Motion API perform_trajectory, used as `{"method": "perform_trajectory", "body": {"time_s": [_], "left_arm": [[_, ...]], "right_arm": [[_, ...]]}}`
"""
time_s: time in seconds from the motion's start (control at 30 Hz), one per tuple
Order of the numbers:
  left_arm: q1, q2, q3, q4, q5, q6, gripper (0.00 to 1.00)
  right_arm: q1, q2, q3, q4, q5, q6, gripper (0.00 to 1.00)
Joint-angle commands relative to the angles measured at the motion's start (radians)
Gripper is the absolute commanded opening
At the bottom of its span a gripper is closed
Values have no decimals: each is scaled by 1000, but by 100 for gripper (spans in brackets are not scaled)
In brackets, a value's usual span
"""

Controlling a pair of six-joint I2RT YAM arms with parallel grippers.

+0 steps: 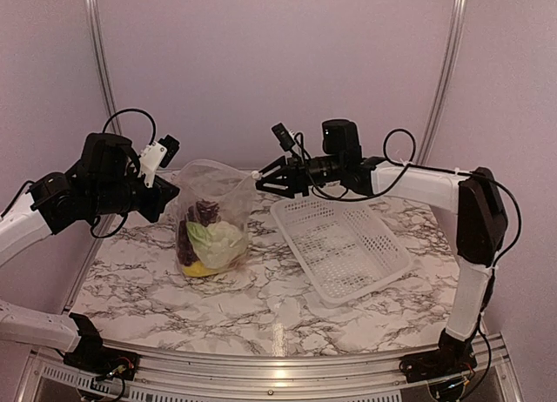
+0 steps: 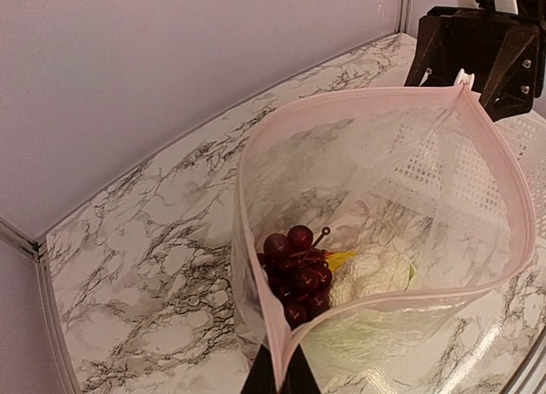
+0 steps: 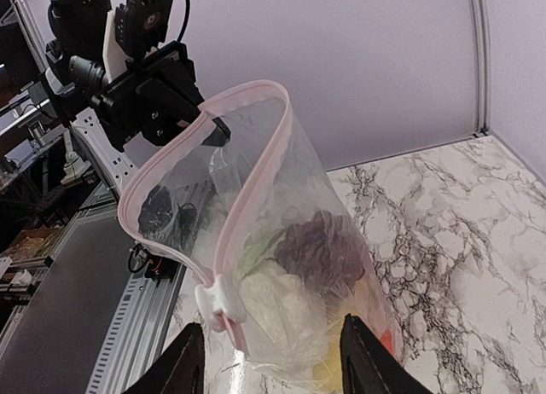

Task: Place the food in the zip-top bag and seal the zipper
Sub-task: Pass from the left arm to the right, then hold the zipper from the zipper food storage bag.

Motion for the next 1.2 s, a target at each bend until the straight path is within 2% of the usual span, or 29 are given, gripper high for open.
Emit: {"method": "perform_trajectory", "body": {"time_s": [0.0, 0.27, 0.5, 0.63, 0.8, 0.87, 0.9, 1.0, 1.07, 1.17], "left_arm": [[5, -22, -7, 30, 4, -15, 1], [5, -18, 4, 36, 1, -23, 1], [6, -9, 19, 29, 1, -19, 1], [8, -16, 28, 23, -16, -3, 1], [10, -71, 33, 78, -25, 1, 2], [10, -82, 18, 91, 5, 0, 7], [10, -82, 9, 90, 34, 8, 13], [11, -66, 5, 87, 126, 33, 48], [10, -49, 31, 114, 190, 27, 61], [6, -21, 107, 194, 281, -18, 73]], "right_arm": [[30, 46, 64, 21, -7, 14, 50], [54, 41, 13, 117, -30, 75, 28], [54, 14, -17, 153, -12, 105, 0], [54, -41, -18, 61, 42, 54, 0], [62, -177, -43, -91, 198, -2, 0], [73, -213, -24, -183, 271, -16, 0], [82, -223, -6, -240, 306, -22, 0], [101, -221, 70, -345, 339, -21, 0], [114, -196, 139, -446, 362, -39, 0], [147, -155, 252, -609, 428, -100, 0]]}}
